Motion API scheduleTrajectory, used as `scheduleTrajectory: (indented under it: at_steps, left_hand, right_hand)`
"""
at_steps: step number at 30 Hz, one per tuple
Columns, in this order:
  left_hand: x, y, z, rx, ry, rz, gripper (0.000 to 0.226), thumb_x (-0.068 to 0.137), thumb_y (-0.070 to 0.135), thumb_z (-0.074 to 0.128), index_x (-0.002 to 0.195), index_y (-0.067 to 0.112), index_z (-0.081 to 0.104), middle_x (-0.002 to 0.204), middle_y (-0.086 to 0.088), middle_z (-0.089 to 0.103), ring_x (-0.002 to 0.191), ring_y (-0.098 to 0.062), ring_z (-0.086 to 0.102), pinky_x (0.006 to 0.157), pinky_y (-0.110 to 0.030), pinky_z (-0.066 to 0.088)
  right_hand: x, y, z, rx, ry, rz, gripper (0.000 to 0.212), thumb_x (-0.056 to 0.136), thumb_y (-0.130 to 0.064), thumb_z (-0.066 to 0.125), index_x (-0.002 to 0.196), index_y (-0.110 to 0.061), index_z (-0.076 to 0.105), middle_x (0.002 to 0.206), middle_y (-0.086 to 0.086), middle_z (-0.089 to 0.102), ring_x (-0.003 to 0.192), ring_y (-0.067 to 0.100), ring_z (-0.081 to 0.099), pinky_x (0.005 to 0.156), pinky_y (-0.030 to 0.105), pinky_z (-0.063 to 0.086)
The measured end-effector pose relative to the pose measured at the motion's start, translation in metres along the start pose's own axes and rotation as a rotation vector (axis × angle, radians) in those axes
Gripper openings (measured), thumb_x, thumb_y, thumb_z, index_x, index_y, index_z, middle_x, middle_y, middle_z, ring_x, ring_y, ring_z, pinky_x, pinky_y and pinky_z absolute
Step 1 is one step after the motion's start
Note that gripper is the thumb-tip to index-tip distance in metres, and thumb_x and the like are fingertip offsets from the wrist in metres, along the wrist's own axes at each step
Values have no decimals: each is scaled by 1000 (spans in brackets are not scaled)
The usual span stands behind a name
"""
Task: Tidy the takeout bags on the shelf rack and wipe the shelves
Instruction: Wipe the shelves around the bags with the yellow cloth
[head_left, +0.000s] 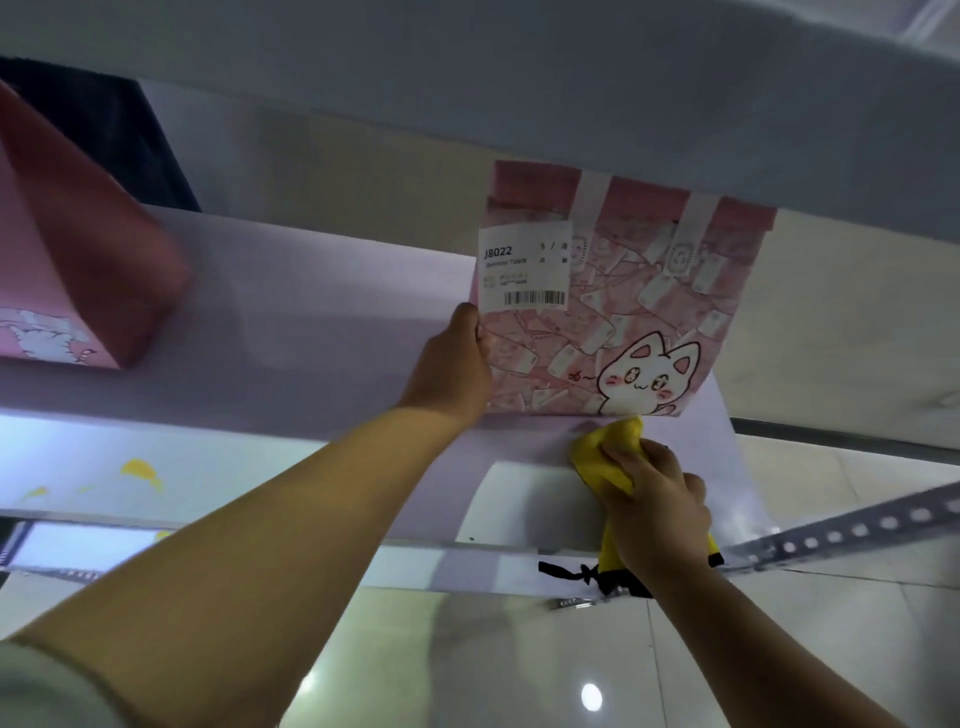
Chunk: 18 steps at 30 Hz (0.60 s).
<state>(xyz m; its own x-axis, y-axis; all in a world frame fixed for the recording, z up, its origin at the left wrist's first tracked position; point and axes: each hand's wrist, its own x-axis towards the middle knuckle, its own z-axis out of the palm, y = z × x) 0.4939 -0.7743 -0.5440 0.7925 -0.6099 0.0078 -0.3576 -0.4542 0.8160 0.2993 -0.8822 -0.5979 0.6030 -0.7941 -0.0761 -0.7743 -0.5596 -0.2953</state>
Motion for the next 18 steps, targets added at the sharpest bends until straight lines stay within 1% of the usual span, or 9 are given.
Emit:
scheduleTrajectory:
  at_steps: [3, 6, 8, 10, 12, 14, 18]
  left_hand:
    - [5, 10, 19, -47, -19, 3, 9, 97, 16, 37, 91, 20, 32, 93, -6, 52, 80, -28, 49, 64, -30, 35]
    - [5, 12, 31, -57, -26, -9, 4, 96, 18, 43, 95, 17, 39, 98, -7, 56, 89, -30, 54, 69, -30, 37]
    - [2, 11, 35, -48, -10, -46, 14, 95, 22, 47, 105, 12, 46, 108, -10, 61, 99, -31, 56, 74, -31, 41]
    - [-3, 8, 36, -51, 23, -107, 22, 93, 27, 51, 108, 11, 48, 113, -9, 62, 103, -29, 56, 78, -32, 43]
    - [-12, 5, 33, -39, 58, -170, 24, 90, 31, 55, 105, 13, 50, 111, -5, 62, 100, -27, 56, 76, -30, 43]
    - [-28, -1, 27, -23, 97, -197, 22, 88, 30, 58, 101, 14, 51, 107, -3, 61, 94, -23, 56, 71, -27, 39]
    - [-81, -22, 9, -9, 151, -163, 13, 89, 28, 58, 94, 17, 53, 100, 2, 61, 88, -16, 59, 71, -23, 38]
  right_hand:
    - [1, 13, -2, 36, -3, -7, 39, 92, -37, 47, 131, -42, 43, 140, -3, 40, 108, 33, 37, 92, 47, 36]
    - [0, 19, 0, 42, -17, -43, 42, 91, -32, 49, 132, -42, 43, 142, -4, 39, 109, 33, 37, 91, 46, 37]
    - [-1, 21, 2, 42, -32, -64, 44, 90, -28, 51, 132, -43, 44, 143, -3, 39, 111, 33, 37, 91, 46, 37]
    - [-2, 21, 4, 46, -36, -90, 46, 89, -25, 53, 131, -43, 45, 143, -3, 40, 111, 33, 37, 91, 46, 37]
    - [-1, 20, 5, 50, -50, -125, 48, 88, -20, 54, 130, -42, 46, 143, -2, 40, 110, 33, 37, 93, 47, 37]
    - [-1, 17, 6, 53, -72, -181, 49, 88, -18, 54, 130, -40, 48, 142, -1, 40, 110, 33, 38, 94, 47, 37]
    - [-7, -2, 11, 104, -117, -306, 46, 88, -22, 56, 129, -41, 50, 141, -1, 41, 109, 32, 38, 94, 45, 35]
